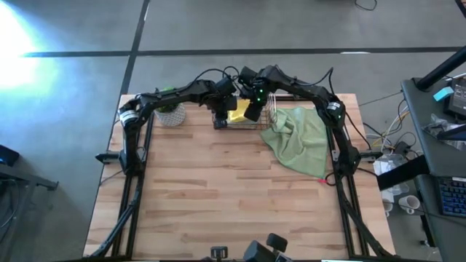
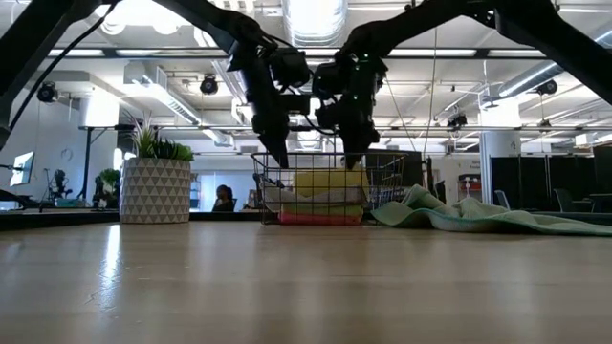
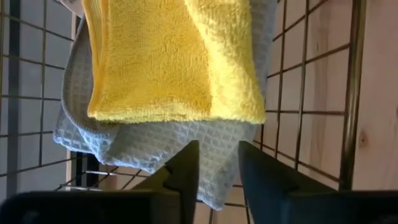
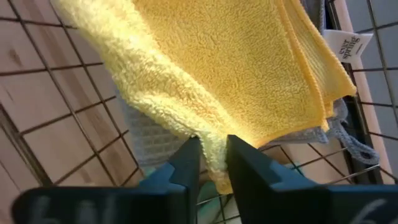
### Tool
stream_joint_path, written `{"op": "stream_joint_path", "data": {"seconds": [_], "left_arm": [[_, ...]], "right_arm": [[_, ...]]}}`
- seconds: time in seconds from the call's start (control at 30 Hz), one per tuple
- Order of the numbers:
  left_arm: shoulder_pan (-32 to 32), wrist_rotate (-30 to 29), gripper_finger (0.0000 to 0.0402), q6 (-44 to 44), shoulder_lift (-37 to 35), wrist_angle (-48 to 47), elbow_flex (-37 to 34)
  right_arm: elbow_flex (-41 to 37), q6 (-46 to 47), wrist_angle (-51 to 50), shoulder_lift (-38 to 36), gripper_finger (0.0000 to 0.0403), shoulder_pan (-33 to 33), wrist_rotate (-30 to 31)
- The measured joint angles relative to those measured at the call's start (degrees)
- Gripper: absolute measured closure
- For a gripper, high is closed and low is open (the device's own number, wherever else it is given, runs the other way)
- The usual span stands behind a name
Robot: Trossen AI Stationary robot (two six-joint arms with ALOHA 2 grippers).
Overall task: Fold microfiber towels
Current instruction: Put the folded yellow towel into the wire basket, then fold the green towel
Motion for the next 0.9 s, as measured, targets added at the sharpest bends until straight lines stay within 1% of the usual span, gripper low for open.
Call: {"op": "stream_joint_path", "data": {"seconds": [0.1,0.2,0.33,0.43,0.57,0.73,0.8,0.9], "left_arm": [[0.02,0.0,0.028,-0.02,0.0,-0.29,0.0],[0.0,0.02,0.0261,-0.02,-0.06,-0.46,0.02],[0.0,0.0,0.0254,0.02,-0.8,-0.94,0.02],[0.0,-0.03,0.0254,0.03,-2.3,-0.9,0.06],[0.0,-0.66,0.0254,0.02,-4.83,-0.85,0.13],[0.07,-1.11,0.0254,-1.22,-8.51,-0.61,-0.03],[0.09,-1.11,0.0254,-3.63,-9.52,-0.2,-0.58],[-0.2,-1.09,0.0254,-6.92,-10.98,0.03,-1.93]], "right_arm": [[0.0,1.72,0.22,-0.03,0.0303,0.03,-0.27],[0.0,3.65,-0.11,-0.54,0.0272,0.03,-0.55],[0.08,4.88,-2.87,-1.69,0.0239,0.1,-1.1],[0.54,5.9,-4.37,-2.68,0.0222,0.1,-1.2],[1.11,6.55,-6.32,-5.44,0.0214,0.1,-1.26],[0.52,6.11,-10.91,-11.43,0.0218,0.51,-1.27],[-1.06,6.94,-11.58,-14.32,0.0221,1.17,-1.25],[-6.35,9.42,-9.26,-19.44,0.0224,2.95,-1.27]]}}
